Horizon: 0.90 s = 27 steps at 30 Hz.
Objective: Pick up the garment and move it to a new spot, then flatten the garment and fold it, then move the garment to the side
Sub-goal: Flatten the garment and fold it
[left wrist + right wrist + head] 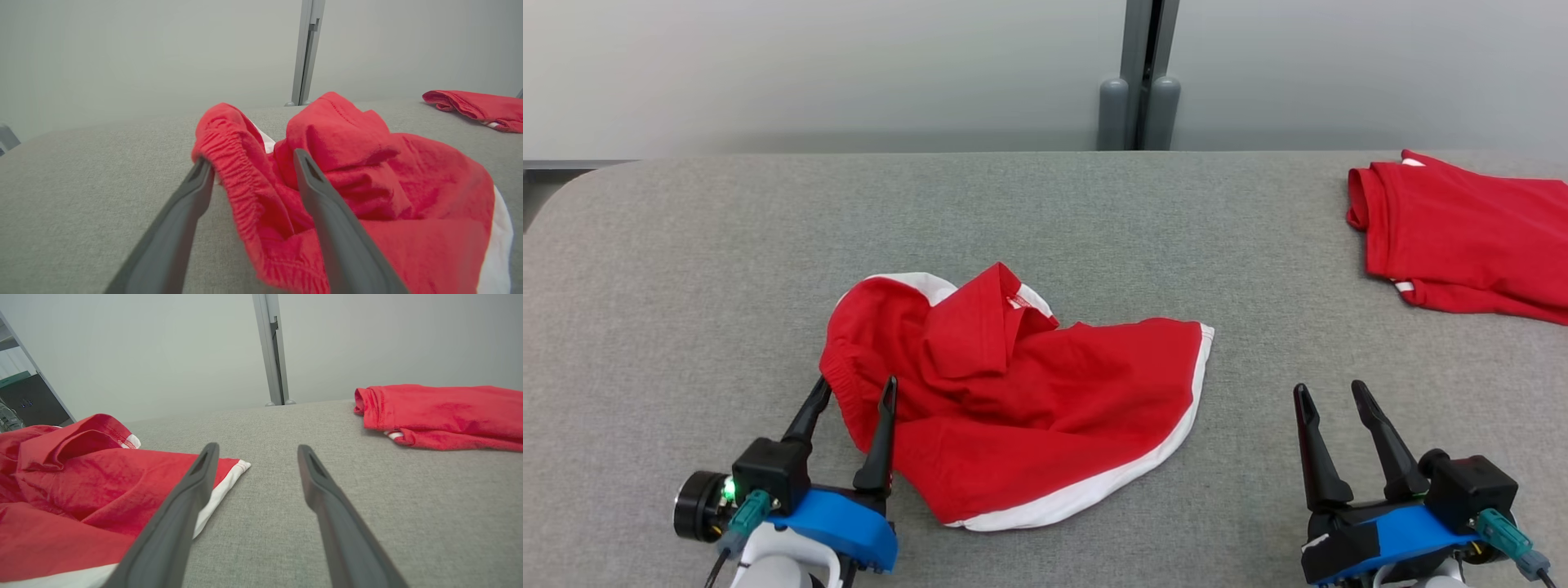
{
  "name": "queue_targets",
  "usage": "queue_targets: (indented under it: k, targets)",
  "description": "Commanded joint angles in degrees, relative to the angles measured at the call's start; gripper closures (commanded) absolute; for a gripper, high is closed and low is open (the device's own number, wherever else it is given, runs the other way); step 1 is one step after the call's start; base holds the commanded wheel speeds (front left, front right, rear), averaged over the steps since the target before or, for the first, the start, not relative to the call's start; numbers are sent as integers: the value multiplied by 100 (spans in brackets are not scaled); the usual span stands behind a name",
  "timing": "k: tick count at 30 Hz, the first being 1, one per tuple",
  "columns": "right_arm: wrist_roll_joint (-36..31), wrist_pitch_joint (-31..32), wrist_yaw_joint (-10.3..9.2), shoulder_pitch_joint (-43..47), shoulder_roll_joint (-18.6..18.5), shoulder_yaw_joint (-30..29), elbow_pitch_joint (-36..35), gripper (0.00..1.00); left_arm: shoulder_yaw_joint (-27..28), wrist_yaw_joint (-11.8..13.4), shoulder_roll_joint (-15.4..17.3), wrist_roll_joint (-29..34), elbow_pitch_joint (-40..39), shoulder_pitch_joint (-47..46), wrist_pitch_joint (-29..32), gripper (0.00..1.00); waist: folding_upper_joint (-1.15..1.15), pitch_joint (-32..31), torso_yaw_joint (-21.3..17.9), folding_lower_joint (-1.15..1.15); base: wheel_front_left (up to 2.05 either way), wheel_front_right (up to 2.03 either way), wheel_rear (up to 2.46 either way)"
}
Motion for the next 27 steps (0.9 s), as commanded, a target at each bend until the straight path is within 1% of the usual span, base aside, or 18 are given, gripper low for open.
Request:
queue_targets:
  k: [1, 11, 14, 17, 20, 27]
  targets:
    - [31, -18, 2, 65, -9, -6, 10, 0, 70, -40, -48, 20, -99, 120, -14, 0, 0, -10, 38, 0, 0, 0, 0]
    - [37, -18, 2, 113, -10, -27, 33, 0, 281, -53, -257, 65, -334, 626, -14, 0, 0, -69, 134, 0, 0, 0, 0]
    - [35, -18, 2, 149, -10, -46, 31, 0, 107, -55, -298, 63, -512, 804, -14, 0, 0, -95, 151, 0, 0, 0, 0]
    - [44, -17, 2, 183, -10, -42, 33, 0, -173, -38, -240, 48, -567, 960, -14, 0, 0, -120, 157, 0, 0, 0, 0]
    - [38, -18, 2, 175, -10, -14, 44, 0, -398, -38, -189, -4, -533, 1079, -14, 0, 0, -129, 139, 0, 0, 0, 0]
    - [-1, -18, 2, 193, -11, -53, 12, 0, -730, -39, -37, -157, -372, 1303, -13, 0, 0, -119, 76, 0, 0, 0, 0]
